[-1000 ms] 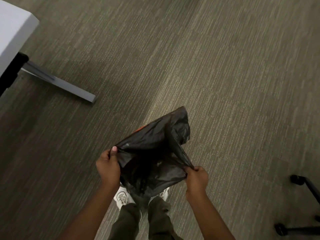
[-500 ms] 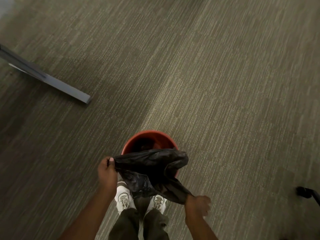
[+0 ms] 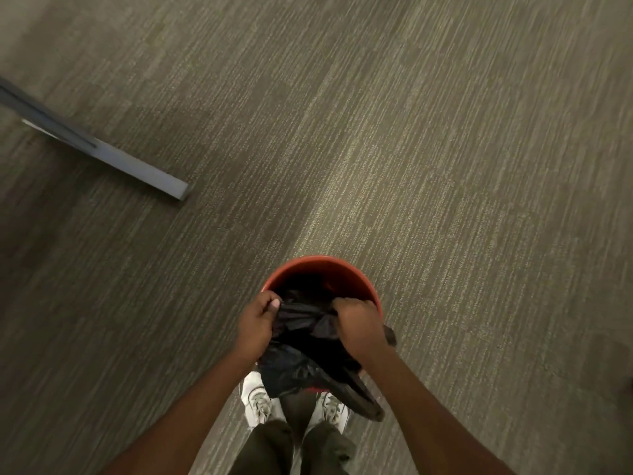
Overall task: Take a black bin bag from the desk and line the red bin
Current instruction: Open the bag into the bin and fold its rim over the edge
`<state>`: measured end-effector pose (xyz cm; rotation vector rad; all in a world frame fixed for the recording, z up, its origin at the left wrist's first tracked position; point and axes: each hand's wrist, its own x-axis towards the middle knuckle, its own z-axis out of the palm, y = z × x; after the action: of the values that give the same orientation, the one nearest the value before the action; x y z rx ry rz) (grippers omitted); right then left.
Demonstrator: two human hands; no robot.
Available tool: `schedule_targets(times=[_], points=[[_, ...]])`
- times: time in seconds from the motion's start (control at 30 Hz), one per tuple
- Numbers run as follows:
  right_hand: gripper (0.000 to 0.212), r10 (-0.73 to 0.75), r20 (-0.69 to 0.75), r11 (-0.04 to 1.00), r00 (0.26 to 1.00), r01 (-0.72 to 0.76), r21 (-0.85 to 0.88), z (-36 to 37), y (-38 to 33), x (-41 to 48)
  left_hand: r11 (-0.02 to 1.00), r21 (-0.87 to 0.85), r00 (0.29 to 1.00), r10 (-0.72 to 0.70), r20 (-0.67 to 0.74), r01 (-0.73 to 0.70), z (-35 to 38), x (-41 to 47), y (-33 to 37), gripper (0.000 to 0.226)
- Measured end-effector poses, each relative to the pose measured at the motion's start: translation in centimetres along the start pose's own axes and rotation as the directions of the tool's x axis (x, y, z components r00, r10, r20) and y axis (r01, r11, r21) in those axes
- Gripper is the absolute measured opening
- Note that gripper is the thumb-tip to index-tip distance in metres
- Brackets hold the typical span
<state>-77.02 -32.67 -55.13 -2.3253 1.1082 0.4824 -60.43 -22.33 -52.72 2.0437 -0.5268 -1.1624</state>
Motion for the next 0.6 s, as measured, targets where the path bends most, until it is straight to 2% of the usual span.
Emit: schedule_targets(times=[0.07,0.13,0.17,0.23,0.27,0.3,0.4,0.5,0.6], points=[[0.017,0.053,-0.063,0.984,0.997,-0.042,0.175,0.9,1.5,-0.3,0.975,0.214,0.999,0.052,0.005,-0.052,-1.0,0.9,-0.9,0.021],[0.015,0.104,-0.079,0.935,0.991,-0.070,0.346,1.2,2.2,-0.6,0.951,0.307,0.997,0.018,0.079,-0.041,-1.7,1.3,-1.2,0.014],[0.013,0.105,-0.072,0.919,0.992,-0.068,0.389,1.3,2.6,-0.4,0.928,0.367,0.990,0.012,0.144,-0.064,-1.9,1.7,-1.3,0.027],[0.010,0.077,-0.048,0.902,0.996,-0.049,0.428,0.9,3.2,1.0,0.817,0.558,0.961,-0.022,0.276,-0.142,-2.0,2.6,-1.0,0.059],[0.008,0.063,-0.026,0.892,0.998,-0.045,0.449,0.7,3.6,2.1,0.757,0.628,0.955,-0.017,0.297,-0.182,-1.7,3.5,-0.8,0.063],[0.006,0.042,-0.002,0.886,0.999,-0.036,0.462,0.5,4.1,3.4,0.723,0.662,0.957,-0.002,0.291,-0.200,-1.3,4.5,-0.8,0.059],[0.017,0.000,0.065,0.903,0.998,-0.028,0.428,-0.8,5.9,7.4,0.716,0.667,0.972,0.066,0.227,-0.205,-0.1,8.3,-1.0,0.032],[0.024,-0.036,0.076,0.913,0.996,0.002,0.407,-1.4,7.2,10.7,0.768,0.621,0.986,0.092,0.140,-0.160,0.7,11.7,-1.0,0.027],[0.028,0.023,0.056,0.937,0.998,-0.041,0.347,-0.7,8.4,13.2,0.771,0.626,0.992,0.065,0.109,-0.119,1.5,14.2,-1.2,0.025]])
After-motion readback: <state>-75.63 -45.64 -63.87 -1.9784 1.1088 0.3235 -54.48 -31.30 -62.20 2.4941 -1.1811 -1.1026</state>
